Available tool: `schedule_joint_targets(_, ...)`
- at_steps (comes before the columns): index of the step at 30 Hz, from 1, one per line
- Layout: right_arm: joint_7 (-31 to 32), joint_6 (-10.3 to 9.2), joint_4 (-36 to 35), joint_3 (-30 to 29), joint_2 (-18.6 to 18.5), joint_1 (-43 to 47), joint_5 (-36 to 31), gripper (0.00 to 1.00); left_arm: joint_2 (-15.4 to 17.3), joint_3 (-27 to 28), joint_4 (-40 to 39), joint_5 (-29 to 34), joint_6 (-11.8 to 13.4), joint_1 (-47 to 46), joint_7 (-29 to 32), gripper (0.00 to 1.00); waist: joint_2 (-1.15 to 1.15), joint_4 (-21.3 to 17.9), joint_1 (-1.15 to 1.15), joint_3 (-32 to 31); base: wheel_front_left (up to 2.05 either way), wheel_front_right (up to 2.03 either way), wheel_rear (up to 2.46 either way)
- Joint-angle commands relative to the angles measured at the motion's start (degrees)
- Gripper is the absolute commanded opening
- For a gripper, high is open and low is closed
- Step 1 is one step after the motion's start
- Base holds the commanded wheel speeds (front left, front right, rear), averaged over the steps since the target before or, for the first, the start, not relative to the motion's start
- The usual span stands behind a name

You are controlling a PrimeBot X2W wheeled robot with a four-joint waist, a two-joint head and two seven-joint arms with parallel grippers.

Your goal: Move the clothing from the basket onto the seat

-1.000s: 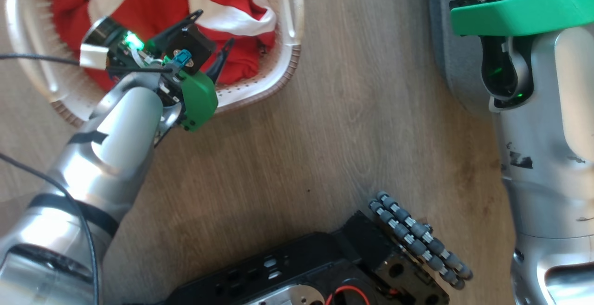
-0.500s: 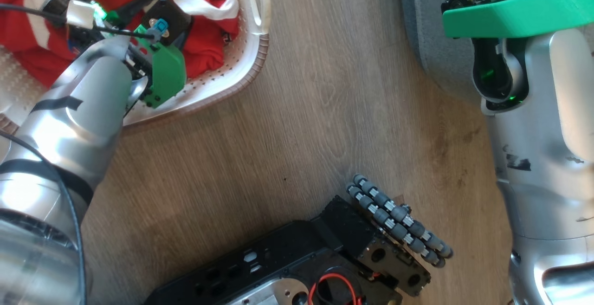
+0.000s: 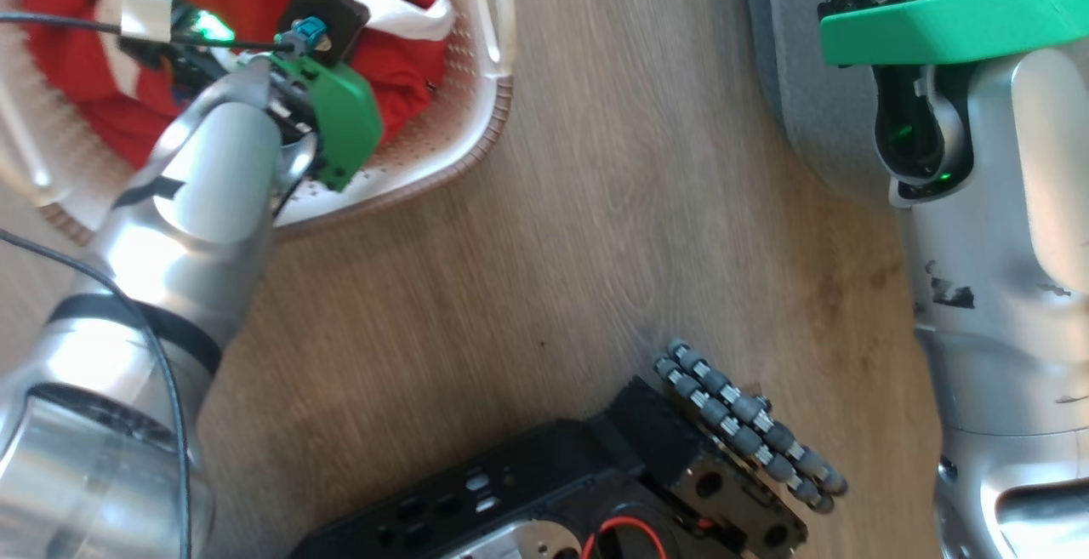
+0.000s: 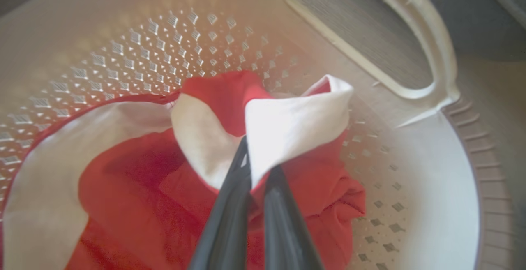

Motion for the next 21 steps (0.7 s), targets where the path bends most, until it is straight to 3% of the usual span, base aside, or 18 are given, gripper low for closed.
schedule_joint_targets(1,-0.36,-0.01,-1.23,-0.26,0.55,1.78,-0.68,1.0,-0.22,1.84,-2.53,-0.99,0.55,2.02,-0.7,0.0,0.0,1.91,0.0,-2.46,0.0,0.0,0.0)
schedule_joint_targets(21,-0.36,-0.01,4.57,-2.28,0.55,7.55,-8.8,1.0,-4.17,13.38,-18.4,-6.07,-0.06,15.44,-0.73,0.0,0.0,12.52,0.0,-21.37,0.0,0.0,0.0)
